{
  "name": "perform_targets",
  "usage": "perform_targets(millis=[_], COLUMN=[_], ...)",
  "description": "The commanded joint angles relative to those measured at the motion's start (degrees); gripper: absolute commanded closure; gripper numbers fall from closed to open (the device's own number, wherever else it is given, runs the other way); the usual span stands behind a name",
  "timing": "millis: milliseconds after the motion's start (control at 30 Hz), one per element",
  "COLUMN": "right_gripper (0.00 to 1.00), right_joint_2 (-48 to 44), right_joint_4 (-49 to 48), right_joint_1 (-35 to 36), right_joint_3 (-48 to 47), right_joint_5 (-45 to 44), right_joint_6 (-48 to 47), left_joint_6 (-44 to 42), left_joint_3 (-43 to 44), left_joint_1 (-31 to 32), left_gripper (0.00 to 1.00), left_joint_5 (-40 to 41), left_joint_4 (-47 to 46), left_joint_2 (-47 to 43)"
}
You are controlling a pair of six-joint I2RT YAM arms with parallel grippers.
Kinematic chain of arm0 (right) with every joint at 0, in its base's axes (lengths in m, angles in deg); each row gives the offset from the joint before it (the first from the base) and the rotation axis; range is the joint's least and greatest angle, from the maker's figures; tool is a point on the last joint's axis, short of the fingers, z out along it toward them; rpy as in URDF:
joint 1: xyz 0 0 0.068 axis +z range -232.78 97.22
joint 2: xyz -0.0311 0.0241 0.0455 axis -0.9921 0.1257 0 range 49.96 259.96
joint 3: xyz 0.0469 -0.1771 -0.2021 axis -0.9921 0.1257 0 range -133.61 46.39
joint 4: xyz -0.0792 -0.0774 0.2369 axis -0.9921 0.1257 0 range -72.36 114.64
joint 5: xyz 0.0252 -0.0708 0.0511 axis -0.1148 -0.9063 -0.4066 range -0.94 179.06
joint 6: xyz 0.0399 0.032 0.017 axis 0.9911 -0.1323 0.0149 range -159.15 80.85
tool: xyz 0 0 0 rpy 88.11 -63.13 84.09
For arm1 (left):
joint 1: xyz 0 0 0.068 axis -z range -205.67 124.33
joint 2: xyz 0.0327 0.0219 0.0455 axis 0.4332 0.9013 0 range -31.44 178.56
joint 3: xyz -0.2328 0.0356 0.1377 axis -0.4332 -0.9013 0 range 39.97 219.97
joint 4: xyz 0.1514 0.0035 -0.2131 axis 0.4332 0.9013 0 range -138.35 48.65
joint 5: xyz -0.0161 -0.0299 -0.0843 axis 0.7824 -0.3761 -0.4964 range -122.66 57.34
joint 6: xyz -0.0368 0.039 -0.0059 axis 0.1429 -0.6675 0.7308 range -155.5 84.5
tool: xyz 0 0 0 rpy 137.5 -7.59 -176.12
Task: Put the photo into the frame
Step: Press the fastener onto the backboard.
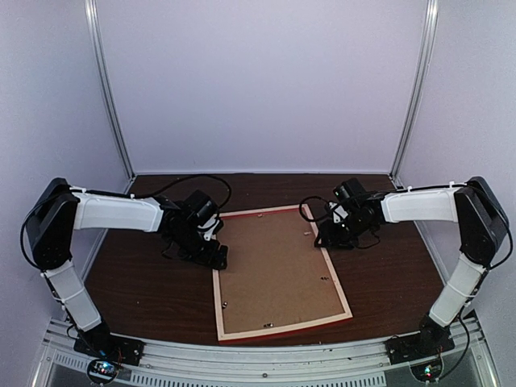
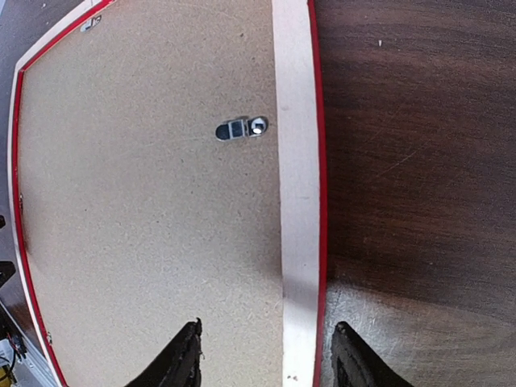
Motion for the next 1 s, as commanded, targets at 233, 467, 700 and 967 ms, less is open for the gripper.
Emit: perform_targets(millis=[233,467,700,967], right_gripper=[0.49,0.52,0.60,0.73], right_joint_2=[1.0,2.2,3.9,3.7], right_joint_4=[-1.7,-2.6,-2.5,-3.6], right_joint_1=[0.0,0.1,0.1,0.1], right_joint_3=[1.7,2.2,1.8,3.6], right_joint_5=[-0.2,0.2,-1.0,-3.4], right_joint_6=[-0.6,-0.4,-0.5,0.6], left_joint_6=[-0.7,-1.2,-1.5,-2.0], left_joint_3=[2.9,4.0,4.7,5.8], left_joint_1=[-0.4,-0.4,-0.4,-0.6], left_gripper=[0.26,0.29,0.28,0.16], left_joint_5=[-0.1,-0.4,0.2,2.9], left_joint_4=[-2.3,-2.4,-2.1,-1.1], left_joint_2=[3.3,5.0,5.1,5.1])
